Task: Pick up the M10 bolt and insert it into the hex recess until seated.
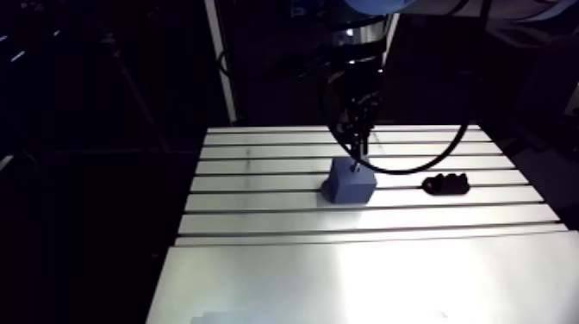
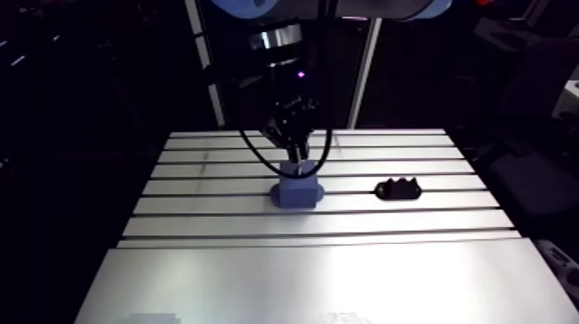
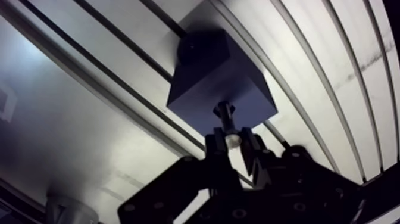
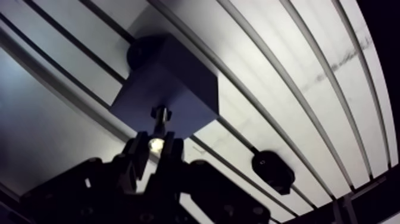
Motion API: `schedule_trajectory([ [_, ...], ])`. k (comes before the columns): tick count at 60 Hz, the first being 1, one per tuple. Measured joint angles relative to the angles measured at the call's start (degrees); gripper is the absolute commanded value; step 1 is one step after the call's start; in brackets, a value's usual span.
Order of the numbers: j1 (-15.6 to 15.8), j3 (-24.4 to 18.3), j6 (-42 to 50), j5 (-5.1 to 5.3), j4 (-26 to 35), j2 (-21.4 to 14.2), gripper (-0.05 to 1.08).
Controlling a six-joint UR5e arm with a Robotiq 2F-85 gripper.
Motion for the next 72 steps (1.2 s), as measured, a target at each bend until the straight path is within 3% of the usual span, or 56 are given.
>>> schedule_trajectory([
  [62,0.1,0.6,0.1,0.21,-0.3,0.1,1.06],
  [64,0.1,0.6,0.1,0.23,-0.4,0.1,1.03],
  [65,0.1,0.7,0.1,0.24,-0.4,0.1,0.93],
  [66,0.1,0.7,0.1,0.25,-0.5,0.1,0.93],
  [67,0.2,0.7,0.1,0.26,-0.5,0.1,0.8],
  [68,0.2,0.7,0.0,0.26,-0.5,0.1,0.8],
  [70,0.2,0.7,0.0,0.27,-0.6,0.0,0.45],
  [71,0.2,0.7,0.0,0.28,-0.6,0.0,0.45],
  [72,0.2,0.7,-0.1,0.27,-0.6,0.0,0.28],
])
